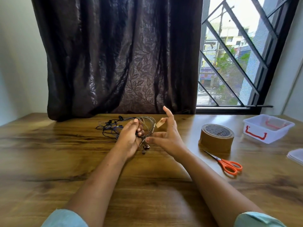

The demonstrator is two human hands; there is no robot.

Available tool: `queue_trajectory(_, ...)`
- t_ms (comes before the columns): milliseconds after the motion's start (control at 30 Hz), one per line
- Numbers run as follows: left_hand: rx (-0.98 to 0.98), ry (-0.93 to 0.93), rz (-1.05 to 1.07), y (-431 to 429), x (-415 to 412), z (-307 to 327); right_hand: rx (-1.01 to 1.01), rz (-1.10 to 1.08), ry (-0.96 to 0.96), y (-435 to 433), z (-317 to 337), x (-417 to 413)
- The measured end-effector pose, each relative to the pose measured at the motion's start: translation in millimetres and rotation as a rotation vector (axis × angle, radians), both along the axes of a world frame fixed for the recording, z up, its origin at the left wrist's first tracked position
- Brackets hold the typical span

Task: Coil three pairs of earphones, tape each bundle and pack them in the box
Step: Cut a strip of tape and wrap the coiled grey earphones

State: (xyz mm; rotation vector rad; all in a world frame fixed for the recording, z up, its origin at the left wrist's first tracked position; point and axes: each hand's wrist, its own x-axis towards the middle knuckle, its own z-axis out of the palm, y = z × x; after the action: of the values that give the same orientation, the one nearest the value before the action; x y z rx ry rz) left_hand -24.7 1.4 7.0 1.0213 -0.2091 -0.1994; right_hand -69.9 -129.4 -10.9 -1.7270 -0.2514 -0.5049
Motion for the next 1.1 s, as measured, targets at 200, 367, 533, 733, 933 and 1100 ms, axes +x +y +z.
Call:
queue_trajectory(200,-0.042,-0.01,0.044,-1,-2,5,-0.021,0.102,0.032,16,-12,0)
queue_trajectory(367,-0.004,-0.059,0.014,2,-5,7,0.043,0.009,0.012,12,-9,4)
queue_trajectory(533,0.024,-0.087,-0.049,4,-4,3,0.059,-0.025,0.018,1,-4,3)
queue_trajectory(733,0.129,-0.153,-0.077,3,-9,3,0.024,-0.186,-0.11,5,-5,5)
queue_trajectory(933,0.235,-0.23,-0.171,-1,-15,-1,-0.127,-0.393,-0.209,0,2,-1)
queue_trajectory(1100,0.305,-0.298,-0.132,0,-17,-1,-0.279,-0.383,-0.259,4,2,-2)
